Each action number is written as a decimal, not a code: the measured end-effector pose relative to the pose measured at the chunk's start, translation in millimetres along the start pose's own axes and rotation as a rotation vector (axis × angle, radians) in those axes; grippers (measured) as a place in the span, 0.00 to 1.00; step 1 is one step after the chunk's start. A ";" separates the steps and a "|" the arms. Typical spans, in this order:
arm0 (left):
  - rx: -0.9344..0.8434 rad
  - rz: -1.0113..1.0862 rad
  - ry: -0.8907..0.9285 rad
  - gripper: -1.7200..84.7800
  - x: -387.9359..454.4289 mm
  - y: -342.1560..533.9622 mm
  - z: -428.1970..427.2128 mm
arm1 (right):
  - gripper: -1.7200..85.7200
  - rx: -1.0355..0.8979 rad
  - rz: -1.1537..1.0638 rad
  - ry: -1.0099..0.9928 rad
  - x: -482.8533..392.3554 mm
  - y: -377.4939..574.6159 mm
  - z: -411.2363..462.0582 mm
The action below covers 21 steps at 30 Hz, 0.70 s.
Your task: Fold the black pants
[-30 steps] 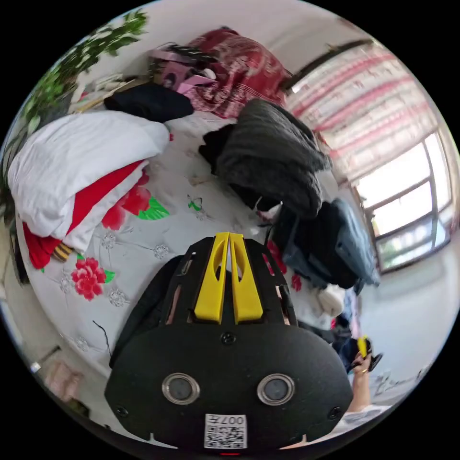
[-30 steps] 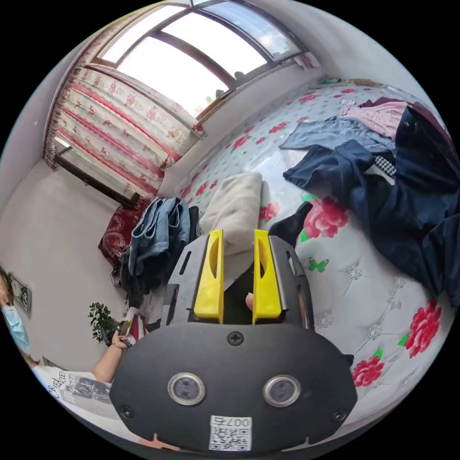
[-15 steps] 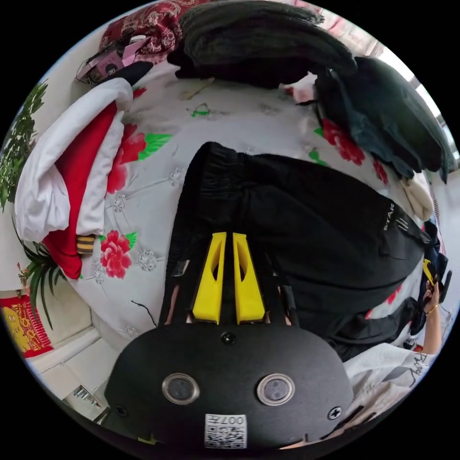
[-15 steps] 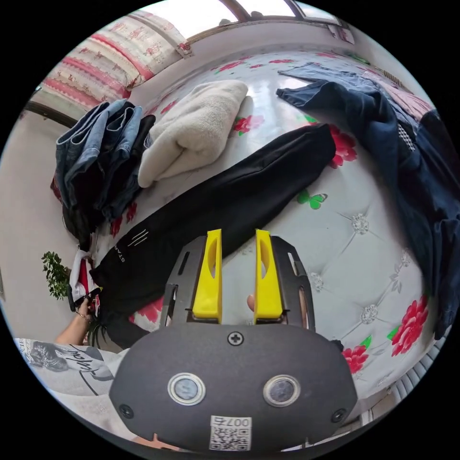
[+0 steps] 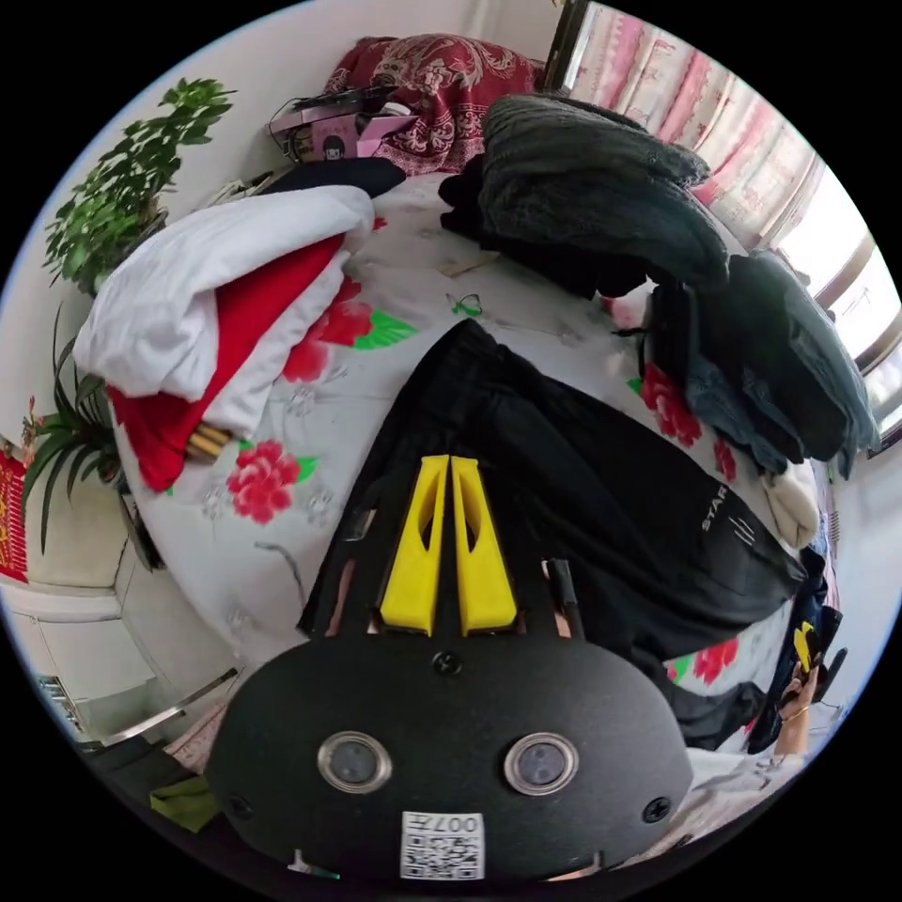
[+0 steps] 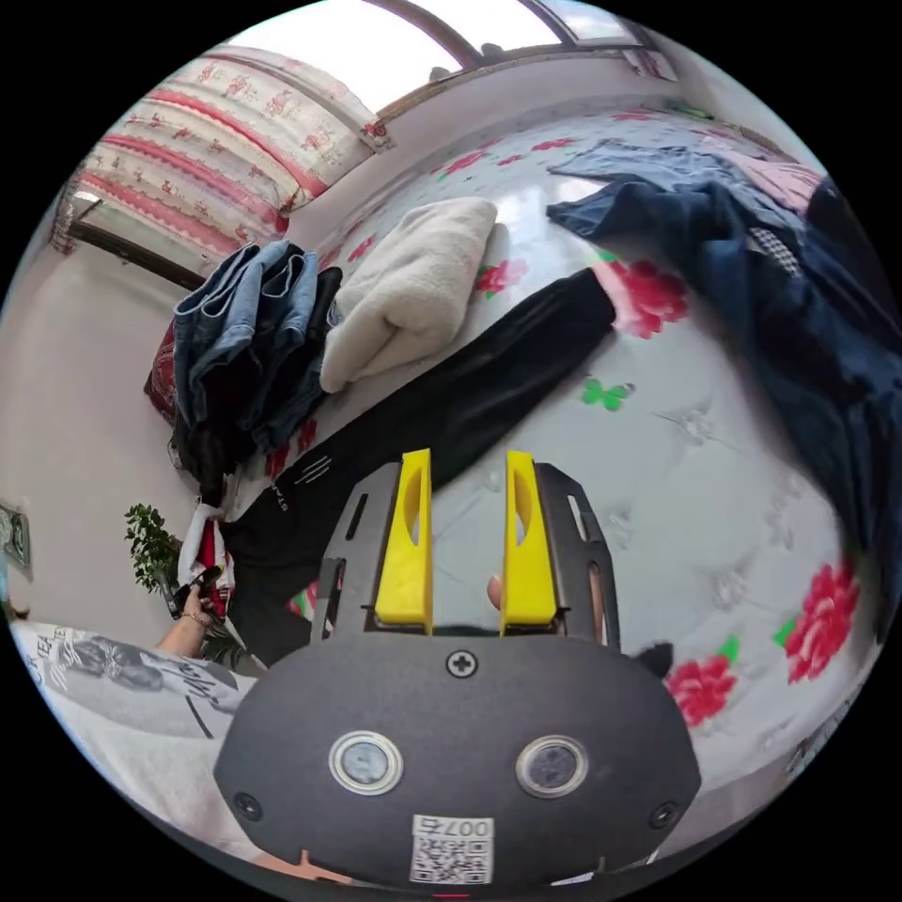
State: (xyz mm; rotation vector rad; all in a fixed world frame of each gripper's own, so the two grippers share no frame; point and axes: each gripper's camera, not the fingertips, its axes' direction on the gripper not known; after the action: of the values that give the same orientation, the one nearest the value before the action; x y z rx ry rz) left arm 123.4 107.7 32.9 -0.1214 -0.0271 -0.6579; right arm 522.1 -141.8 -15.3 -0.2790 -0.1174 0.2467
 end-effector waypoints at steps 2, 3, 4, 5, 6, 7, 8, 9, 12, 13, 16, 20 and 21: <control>-0.013 -0.006 -0.014 0.03 -16.9 25.4 -14.7 | 0.14 0.017 0.038 0.078 18.4 27.7 -29.3; -0.026 -0.021 -0.036 0.04 -30.2 41.6 -22.7 | 0.15 0.016 0.083 0.124 33.3 47.3 -46.4; -0.033 -0.029 -0.043 0.05 -37.1 49.1 -26.1 | 0.15 0.009 0.134 0.160 49.1 67.2 -60.1; -0.044 -0.058 -0.052 0.07 -51.3 62.3 -32.0 | 0.15 0.006 0.164 0.172 57.1 77.0 -65.3; -0.048 -0.107 -0.044 0.09 -66.0 72.2 -37.1 | 0.16 -0.003 0.224 0.171 72.3 96.0 -72.2; -0.048 -0.129 -0.030 0.10 -72.7 75.7 -39.0 | 0.16 -0.007 0.276 0.151 84.4 111.5 -74.4; -0.043 -0.158 0.020 0.11 -83.7 80.1 -40.4 | 0.16 -0.005 0.293 0.138 88.7 117.9 -73.8; -0.052 -0.174 0.063 0.13 -90.7 81.1 -37.1 | 0.16 -0.004 0.305 0.113 93.5 127.0 -68.6; -0.148 -0.138 0.069 0.14 -90.3 75.1 -8.7 | 0.16 -0.034 0.278 0.051 90.4 129.3 -40.3; -0.172 -0.133 0.058 0.13 -89.5 73.6 -2.0 | 0.15 -0.046 0.252 0.054 84.0 124.7 -28.1; -0.182 -0.095 0.007 0.08 -87.1 63.0 0.5 | 0.11 -0.081 0.229 0.072 67.9 109.1 -13.3; -0.185 -0.042 0.064 0.05 -101.1 45.7 -23.4 | 0.06 0.028 0.167 0.075 40.9 94.1 -57.3; -0.152 -0.017 0.086 0.05 -107.2 45.2 -38.6 | 0.05 0.074 0.132 0.075 30.2 92.2 -85.6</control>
State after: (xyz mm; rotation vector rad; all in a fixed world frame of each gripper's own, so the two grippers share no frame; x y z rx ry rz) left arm 65.7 203.7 -17.0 -0.2390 0.1048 -0.6809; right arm 543.2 -70.3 -121.0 -0.2221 -0.0152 0.3705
